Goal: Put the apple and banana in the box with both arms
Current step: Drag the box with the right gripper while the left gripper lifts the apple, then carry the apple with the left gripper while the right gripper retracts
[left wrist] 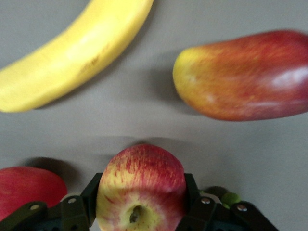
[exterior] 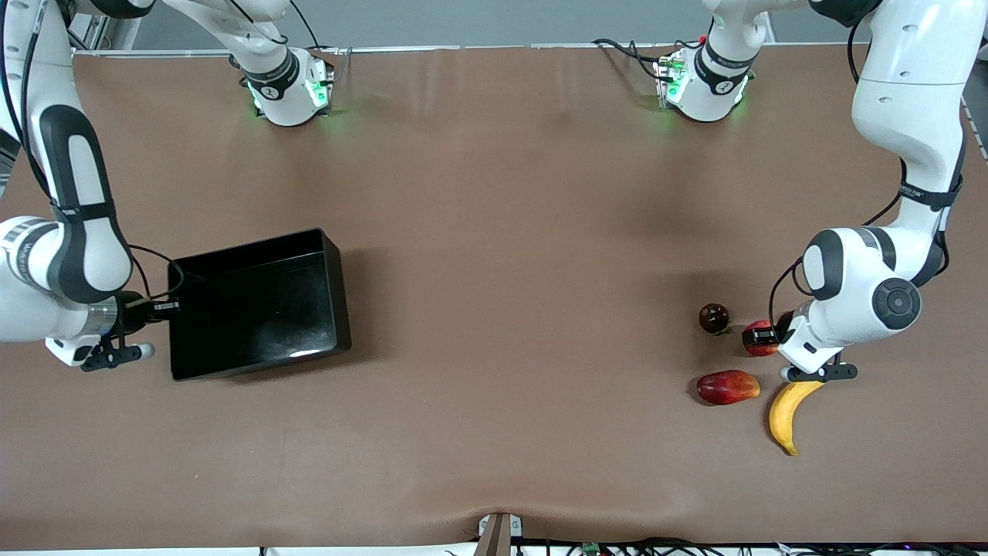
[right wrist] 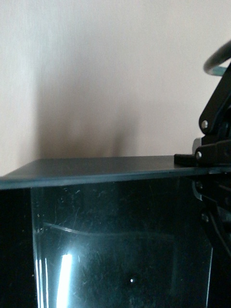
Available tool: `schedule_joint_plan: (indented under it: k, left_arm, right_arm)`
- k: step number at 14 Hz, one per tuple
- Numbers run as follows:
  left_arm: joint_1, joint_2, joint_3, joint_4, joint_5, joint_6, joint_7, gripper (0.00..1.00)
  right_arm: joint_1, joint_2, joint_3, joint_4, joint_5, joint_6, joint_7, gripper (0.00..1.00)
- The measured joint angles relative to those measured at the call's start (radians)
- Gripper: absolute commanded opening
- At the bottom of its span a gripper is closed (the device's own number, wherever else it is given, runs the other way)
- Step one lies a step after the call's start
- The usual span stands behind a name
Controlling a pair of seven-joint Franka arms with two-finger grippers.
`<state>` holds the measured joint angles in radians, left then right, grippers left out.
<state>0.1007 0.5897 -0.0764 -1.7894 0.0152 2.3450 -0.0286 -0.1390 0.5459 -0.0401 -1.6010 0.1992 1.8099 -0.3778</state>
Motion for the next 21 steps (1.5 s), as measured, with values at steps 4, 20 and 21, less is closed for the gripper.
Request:
schedule_joint_plan:
  k: [4,20,21]
  left_arm:
    - [-0.002,-0.116,-0.024,0.003,0.000,-0.051,-0.006,0.00]
    - [-0.007,-0.362,-0.329,-0.005,-0.002,-0.290,-0.455,0.00]
    - [-0.007,-0.366,-0.352,-0.010,-0.002,-0.297,-0.499,0.00]
  right_arm:
    - [0.191,-0.036,0.016,0.065,0.028,-0.071,0.317,0.00]
    - [0.755,0.139,0.009,0.104,0.069,0.356,0.896,1.00]
    - [0.742,0.131,0.007,0.116,0.070,0.347,0.896,1.00]
